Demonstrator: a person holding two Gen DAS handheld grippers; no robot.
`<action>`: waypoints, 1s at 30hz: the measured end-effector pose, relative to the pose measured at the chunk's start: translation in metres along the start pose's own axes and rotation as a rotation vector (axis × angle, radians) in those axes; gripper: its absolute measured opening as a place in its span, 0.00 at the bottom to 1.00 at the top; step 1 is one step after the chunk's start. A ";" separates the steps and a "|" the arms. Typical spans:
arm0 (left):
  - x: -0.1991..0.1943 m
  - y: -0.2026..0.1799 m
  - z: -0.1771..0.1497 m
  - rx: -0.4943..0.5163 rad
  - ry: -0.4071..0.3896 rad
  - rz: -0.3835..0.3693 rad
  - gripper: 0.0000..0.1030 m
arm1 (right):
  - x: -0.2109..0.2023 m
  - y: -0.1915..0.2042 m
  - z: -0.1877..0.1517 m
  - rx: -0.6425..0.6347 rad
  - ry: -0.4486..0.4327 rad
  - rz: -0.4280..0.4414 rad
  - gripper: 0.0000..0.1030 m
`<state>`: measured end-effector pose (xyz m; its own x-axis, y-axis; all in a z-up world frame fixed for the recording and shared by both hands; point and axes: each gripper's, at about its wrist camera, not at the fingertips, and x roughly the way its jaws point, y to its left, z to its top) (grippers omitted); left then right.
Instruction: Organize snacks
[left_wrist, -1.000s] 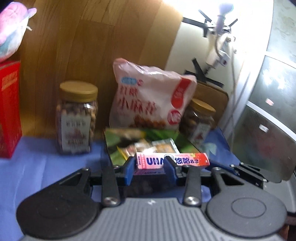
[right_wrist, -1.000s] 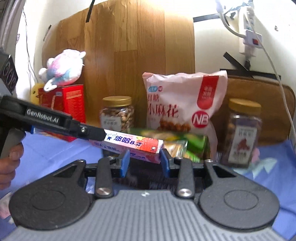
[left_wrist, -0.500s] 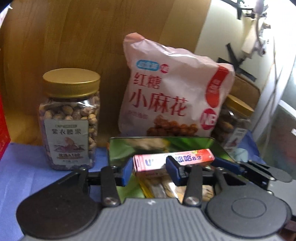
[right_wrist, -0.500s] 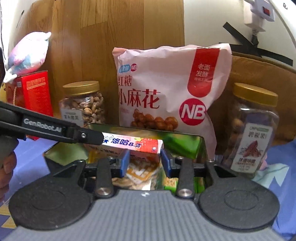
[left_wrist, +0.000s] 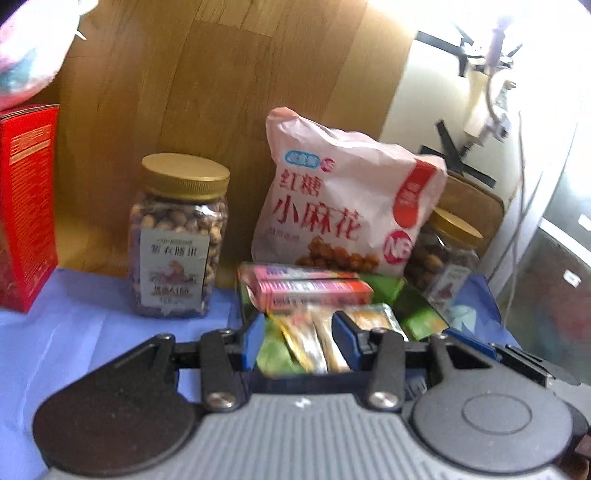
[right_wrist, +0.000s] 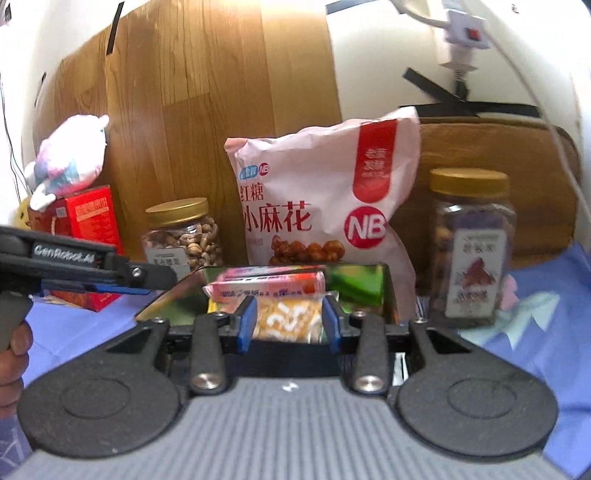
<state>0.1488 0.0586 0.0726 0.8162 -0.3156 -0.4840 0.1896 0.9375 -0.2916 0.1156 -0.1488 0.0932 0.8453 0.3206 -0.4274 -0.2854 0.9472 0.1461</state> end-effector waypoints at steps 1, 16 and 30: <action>-0.005 -0.003 -0.006 0.009 0.003 0.002 0.45 | -0.007 0.000 -0.004 0.018 -0.001 -0.002 0.40; -0.040 -0.043 -0.092 0.094 0.132 0.135 0.55 | -0.073 0.002 -0.062 0.213 0.059 -0.049 0.40; -0.065 -0.051 -0.108 0.153 0.106 0.239 0.80 | -0.098 0.026 -0.072 0.213 0.042 -0.017 0.40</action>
<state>0.0268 0.0157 0.0296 0.7878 -0.0891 -0.6095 0.0852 0.9957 -0.0353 -0.0066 -0.1555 0.0747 0.8286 0.3083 -0.4673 -0.1651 0.9322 0.3221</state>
